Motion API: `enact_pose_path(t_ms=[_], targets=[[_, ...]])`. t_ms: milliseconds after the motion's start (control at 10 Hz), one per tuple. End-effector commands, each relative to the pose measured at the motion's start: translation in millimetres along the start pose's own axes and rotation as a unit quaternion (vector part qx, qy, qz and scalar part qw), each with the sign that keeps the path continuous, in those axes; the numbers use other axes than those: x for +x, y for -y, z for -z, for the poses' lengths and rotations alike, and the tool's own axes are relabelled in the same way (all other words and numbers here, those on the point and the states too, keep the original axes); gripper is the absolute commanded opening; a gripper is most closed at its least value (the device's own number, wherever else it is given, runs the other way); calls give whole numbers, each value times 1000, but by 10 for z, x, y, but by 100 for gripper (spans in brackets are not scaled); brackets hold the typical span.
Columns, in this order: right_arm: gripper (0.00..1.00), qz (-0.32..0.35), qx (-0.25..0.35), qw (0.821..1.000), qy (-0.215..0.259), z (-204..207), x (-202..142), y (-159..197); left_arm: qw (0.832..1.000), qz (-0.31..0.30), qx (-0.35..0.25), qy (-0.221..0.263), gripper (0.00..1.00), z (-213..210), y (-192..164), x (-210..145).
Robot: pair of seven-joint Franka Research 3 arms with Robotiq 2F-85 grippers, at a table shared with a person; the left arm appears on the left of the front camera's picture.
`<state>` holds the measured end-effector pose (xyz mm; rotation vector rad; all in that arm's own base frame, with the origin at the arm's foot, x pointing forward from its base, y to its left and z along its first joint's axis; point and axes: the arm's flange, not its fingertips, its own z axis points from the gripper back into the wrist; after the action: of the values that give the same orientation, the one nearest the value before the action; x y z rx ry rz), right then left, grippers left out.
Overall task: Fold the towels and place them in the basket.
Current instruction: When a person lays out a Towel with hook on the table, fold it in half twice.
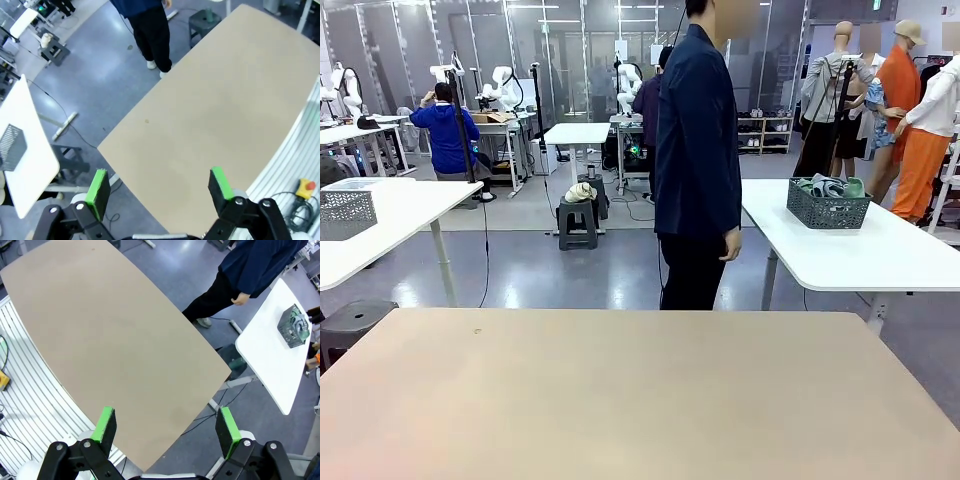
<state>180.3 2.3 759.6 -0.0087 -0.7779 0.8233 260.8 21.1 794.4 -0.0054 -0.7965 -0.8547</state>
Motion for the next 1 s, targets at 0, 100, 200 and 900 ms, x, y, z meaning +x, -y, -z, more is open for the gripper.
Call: enact_pose_path(t_ms=[0,100,200,900], targets=[[100,-17,-3,1000,6,-73,-15,-12,1000,-3,-8,-27,100,-27,-20,63],[100,-16,-2,1000,15,-103,1,-9,1000,-4,-11,-28,100,-21,-17,94],[100,-16,-1,1000,24,-125,33,5,1000,-5,-15,-25,100,-10,-5,109],[100,-8,-2,999,37,-297,395,30,1000,0,-22,-17,100,-79,0,161]])
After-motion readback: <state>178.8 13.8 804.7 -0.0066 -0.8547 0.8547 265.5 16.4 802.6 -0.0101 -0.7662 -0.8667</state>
